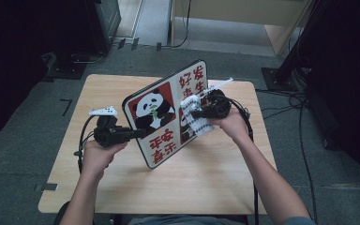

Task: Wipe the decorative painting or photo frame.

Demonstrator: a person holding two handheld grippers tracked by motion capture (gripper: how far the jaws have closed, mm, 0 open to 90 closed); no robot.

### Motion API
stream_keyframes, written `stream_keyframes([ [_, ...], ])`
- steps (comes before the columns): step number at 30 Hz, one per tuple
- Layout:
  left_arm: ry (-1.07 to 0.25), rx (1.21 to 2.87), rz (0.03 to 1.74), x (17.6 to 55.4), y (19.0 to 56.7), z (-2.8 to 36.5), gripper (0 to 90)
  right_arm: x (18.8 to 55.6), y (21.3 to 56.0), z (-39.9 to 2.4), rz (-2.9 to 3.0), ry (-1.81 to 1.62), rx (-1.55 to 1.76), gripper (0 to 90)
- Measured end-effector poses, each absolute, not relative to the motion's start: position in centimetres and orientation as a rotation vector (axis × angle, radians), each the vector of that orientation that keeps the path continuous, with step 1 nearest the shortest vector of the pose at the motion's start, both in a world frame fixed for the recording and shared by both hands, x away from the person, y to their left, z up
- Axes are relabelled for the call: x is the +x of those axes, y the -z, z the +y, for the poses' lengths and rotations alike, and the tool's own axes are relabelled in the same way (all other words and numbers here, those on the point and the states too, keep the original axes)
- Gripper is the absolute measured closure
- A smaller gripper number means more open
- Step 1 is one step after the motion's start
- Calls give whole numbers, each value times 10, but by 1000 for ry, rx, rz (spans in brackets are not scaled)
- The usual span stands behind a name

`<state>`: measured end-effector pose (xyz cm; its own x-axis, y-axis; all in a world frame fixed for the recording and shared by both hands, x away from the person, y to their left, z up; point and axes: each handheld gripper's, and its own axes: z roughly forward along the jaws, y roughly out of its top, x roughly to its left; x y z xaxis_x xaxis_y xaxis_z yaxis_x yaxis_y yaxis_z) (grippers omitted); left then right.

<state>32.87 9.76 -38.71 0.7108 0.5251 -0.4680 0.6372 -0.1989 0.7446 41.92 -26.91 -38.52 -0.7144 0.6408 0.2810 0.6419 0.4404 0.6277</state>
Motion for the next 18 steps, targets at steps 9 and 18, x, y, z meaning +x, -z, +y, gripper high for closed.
stream_keyframes([
  [9, 133, 1861, 905, 329, 387, 98, 753, 416, 402, -272, -2652, 1138, -1200, 805],
  [18, 133, 1861, 906, 329, 387, 98, 754, 414, 414, -273, -2643, 1101, -1215, 805],
])
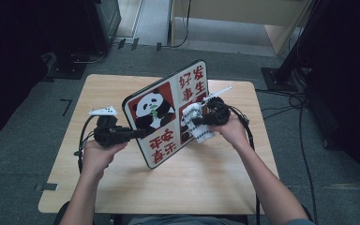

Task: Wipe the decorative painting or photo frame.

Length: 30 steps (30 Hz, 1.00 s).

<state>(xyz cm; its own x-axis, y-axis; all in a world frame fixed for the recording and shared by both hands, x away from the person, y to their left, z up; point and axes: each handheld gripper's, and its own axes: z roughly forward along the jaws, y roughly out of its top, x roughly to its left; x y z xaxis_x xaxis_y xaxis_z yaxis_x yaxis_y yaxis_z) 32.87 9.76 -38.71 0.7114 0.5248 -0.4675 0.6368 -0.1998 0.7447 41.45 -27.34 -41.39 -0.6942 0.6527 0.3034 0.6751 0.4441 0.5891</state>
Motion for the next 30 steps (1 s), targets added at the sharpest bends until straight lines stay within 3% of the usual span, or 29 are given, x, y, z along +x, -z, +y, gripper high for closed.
stream_keyframes([
  [30, 125, 1864, 903, 327, 387, 97, 753, 406, 468, -282, -2594, 1010, -1264, 804],
])
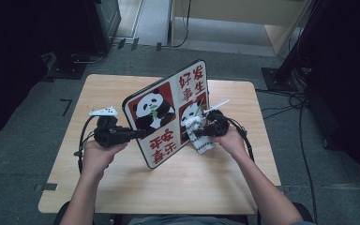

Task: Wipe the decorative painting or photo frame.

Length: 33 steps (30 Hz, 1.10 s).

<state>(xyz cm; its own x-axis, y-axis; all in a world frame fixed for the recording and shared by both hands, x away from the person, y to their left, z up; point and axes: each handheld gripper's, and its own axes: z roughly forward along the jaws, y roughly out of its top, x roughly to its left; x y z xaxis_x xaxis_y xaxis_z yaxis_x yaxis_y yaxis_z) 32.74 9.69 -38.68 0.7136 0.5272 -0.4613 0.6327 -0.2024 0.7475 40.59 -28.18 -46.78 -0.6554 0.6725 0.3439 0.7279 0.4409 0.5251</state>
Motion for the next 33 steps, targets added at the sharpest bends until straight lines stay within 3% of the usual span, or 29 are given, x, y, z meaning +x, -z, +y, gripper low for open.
stream_keyframes([
  [15, 125, 1848, 924, 327, 387, 96, 748, 404, 463, -286, -2594, 1000, -1272, 808],
  [33, 127, 1854, 932, 326, 387, 96, 748, 398, 412, -290, -2632, 1110, -1228, 809],
])
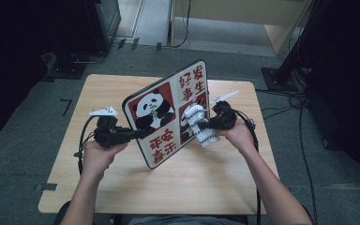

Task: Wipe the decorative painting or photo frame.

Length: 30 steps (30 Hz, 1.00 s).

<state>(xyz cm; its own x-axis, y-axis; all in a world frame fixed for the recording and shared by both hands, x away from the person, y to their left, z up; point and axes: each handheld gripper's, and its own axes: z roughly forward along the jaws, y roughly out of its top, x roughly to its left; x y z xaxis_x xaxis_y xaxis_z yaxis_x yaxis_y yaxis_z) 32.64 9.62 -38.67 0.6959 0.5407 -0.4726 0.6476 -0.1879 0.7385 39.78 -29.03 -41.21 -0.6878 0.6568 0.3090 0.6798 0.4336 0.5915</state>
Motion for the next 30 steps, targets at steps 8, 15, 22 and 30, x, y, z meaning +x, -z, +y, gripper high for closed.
stream_keyframes([
  [8, 130, 1855, 932, 327, 387, 97, 748, 400, 376, -285, -2682, 1137, -1179, 809],
  [15, 134, 1850, 933, 327, 387, 97, 748, 403, 344, -277, -2712, 1171, -1130, 807],
  [22, 137, 1848, 934, 328, 387, 97, 748, 405, 313, -267, -2737, 1187, -1106, 808],
  [30, 135, 1844, 937, 328, 388, 97, 749, 407, 283, -256, -2767, 1211, -1077, 807],
])
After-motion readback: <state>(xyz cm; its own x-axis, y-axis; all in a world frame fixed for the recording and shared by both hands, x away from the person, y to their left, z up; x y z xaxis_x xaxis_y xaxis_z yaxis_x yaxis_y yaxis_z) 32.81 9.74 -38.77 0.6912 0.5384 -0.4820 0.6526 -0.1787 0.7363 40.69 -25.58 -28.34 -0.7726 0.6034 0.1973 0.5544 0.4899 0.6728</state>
